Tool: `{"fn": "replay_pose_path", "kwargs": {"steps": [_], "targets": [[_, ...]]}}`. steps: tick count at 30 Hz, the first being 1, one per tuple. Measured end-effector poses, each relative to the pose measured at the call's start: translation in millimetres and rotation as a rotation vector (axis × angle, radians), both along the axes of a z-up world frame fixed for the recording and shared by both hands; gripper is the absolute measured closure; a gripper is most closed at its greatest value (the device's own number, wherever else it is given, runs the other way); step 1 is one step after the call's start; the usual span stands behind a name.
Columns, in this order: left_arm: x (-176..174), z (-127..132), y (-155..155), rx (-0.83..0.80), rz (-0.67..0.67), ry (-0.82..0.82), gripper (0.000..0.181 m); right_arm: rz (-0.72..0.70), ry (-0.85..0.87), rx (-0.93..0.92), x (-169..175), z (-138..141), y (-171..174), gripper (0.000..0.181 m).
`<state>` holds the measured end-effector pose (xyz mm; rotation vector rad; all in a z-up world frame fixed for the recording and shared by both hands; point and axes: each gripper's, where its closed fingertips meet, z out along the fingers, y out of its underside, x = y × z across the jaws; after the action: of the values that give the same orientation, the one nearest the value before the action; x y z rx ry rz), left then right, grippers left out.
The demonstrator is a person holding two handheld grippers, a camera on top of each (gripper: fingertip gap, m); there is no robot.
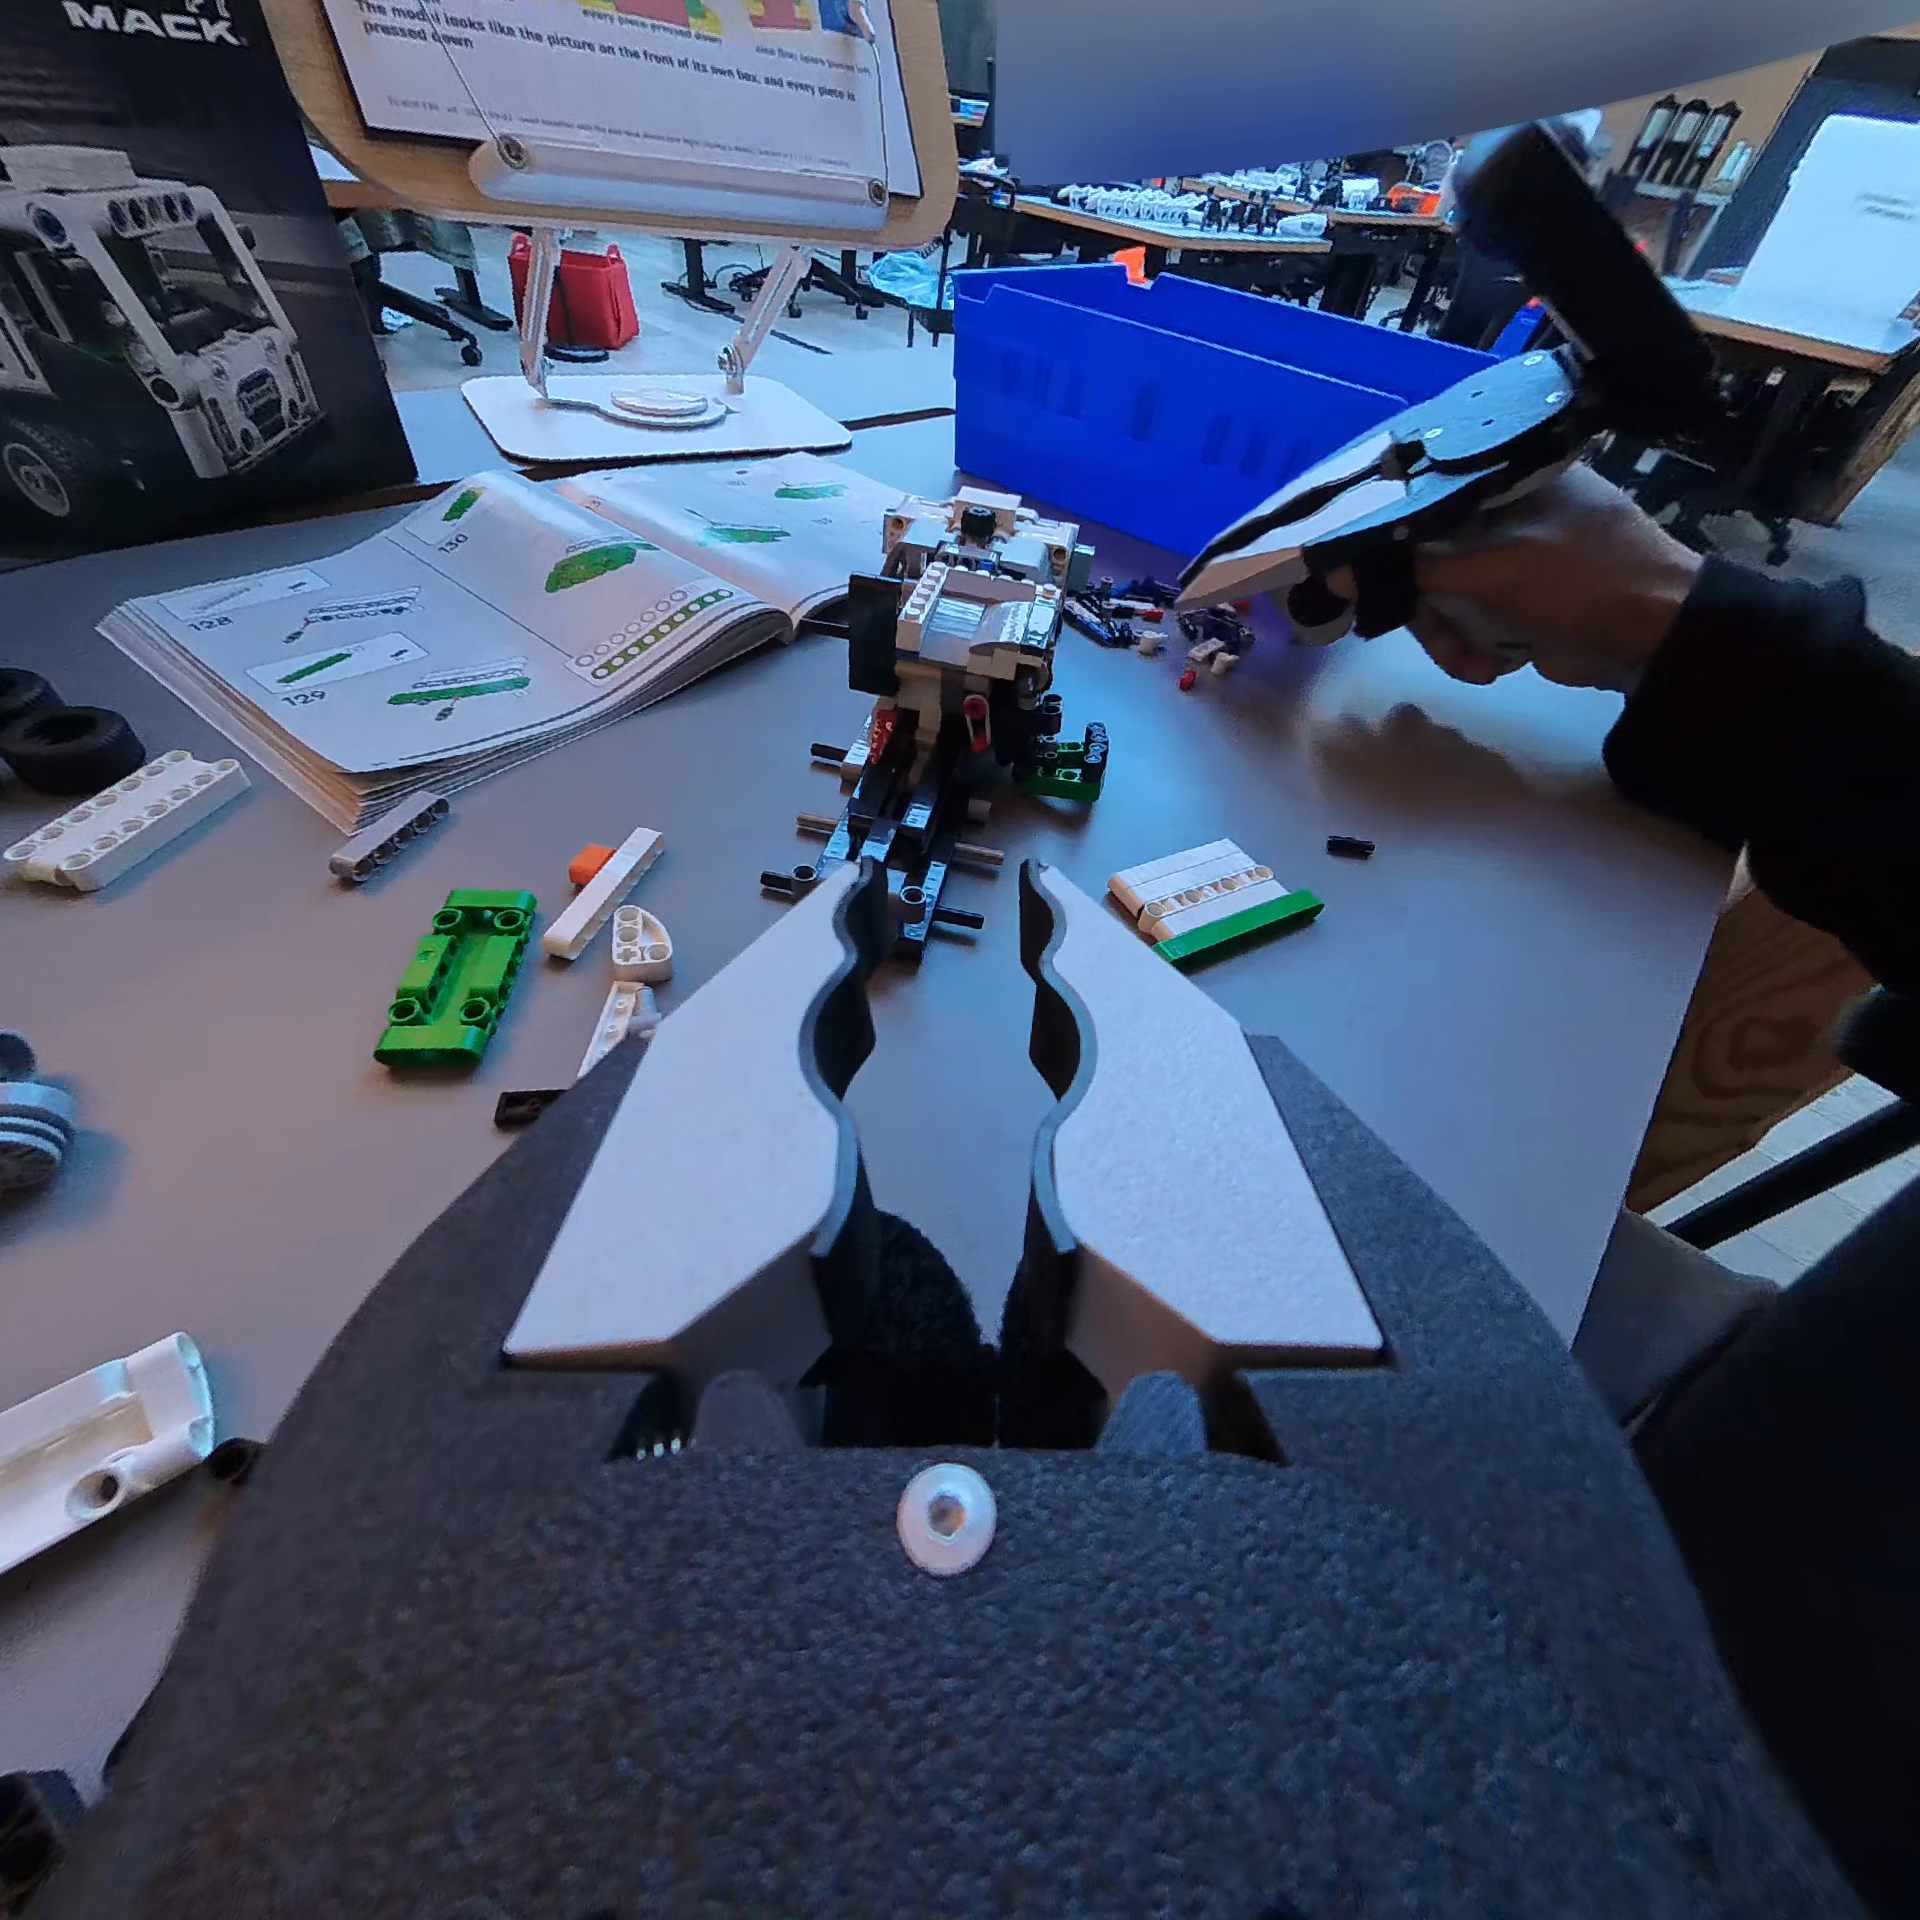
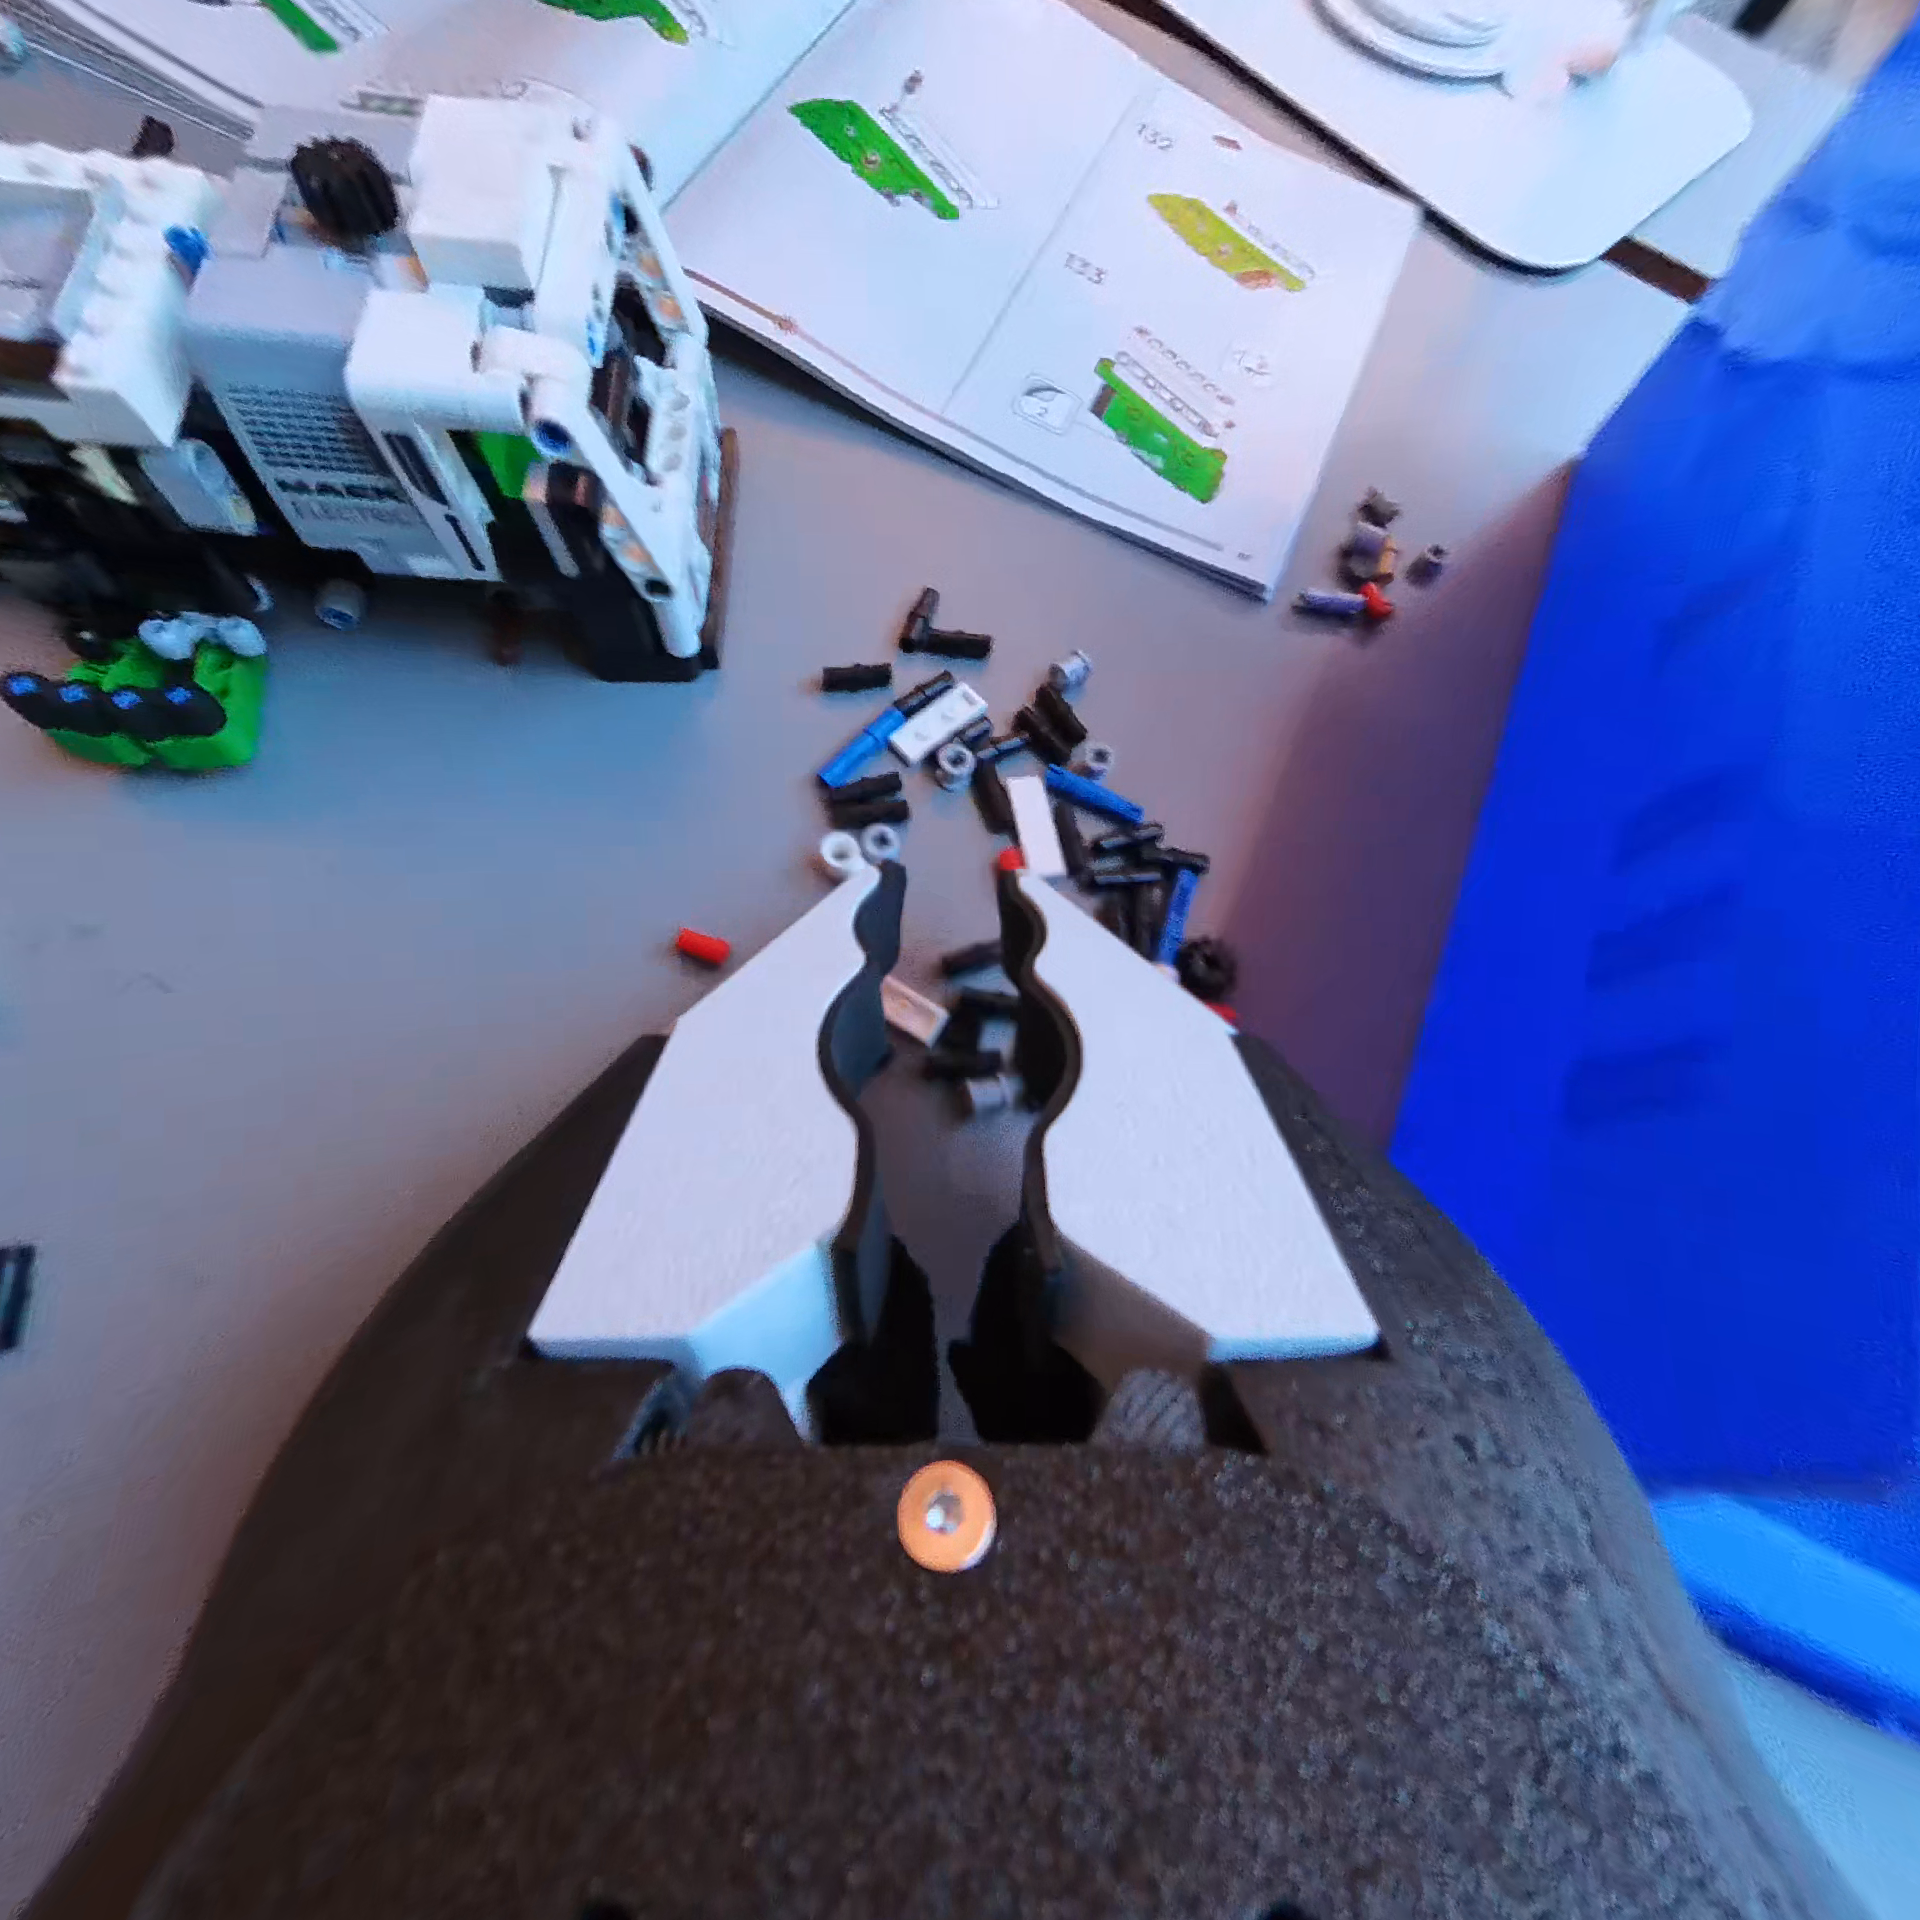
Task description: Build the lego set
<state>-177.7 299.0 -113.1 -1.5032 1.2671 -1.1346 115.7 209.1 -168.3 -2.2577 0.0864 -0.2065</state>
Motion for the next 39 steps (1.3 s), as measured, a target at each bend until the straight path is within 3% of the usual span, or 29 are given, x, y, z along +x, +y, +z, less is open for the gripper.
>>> {"fn": "replay_pose_path", "kwargs": {"steps": [5,11,23,26,30,32,35,39], "targets": [[0,0,0,-0.005,-0.001,0.001,0.158,0.075,0.045,-0.030,-10,-5,23,0.160],[0,0,1,-0.021,-0.004,0.000,0.158,0.105,0.077,-0.105,-11,-20,26,0.159],[0,0,1,-0.041,-0.012,0.000,0.158,0.137,0.011,-0.085,-20,-9,25,0.166],[-2,3,2,-0.035,-0.007,-0.021,0.158,0.243,0.029,-0.002,-59,17,22,0.166],[-7,10,1,0.024,0.031,-0.065,0.158,0.538,0.223,0.082,-167,36,11,0.167],[-9,13,-2,0.088,0.051,-0.077,0.158,0.638,0.295,0.056,-217,28,3,0.166],[-11,15,-11,0.206,0.076,-0.074,0.159,0.702,0.287,0.009,-264,9,-4,0.166],[-10,8,-29,0.367,0.084,-0.020,0.162,0.709,0.144,-0.075,-280,-12,-7,0.166]]}}
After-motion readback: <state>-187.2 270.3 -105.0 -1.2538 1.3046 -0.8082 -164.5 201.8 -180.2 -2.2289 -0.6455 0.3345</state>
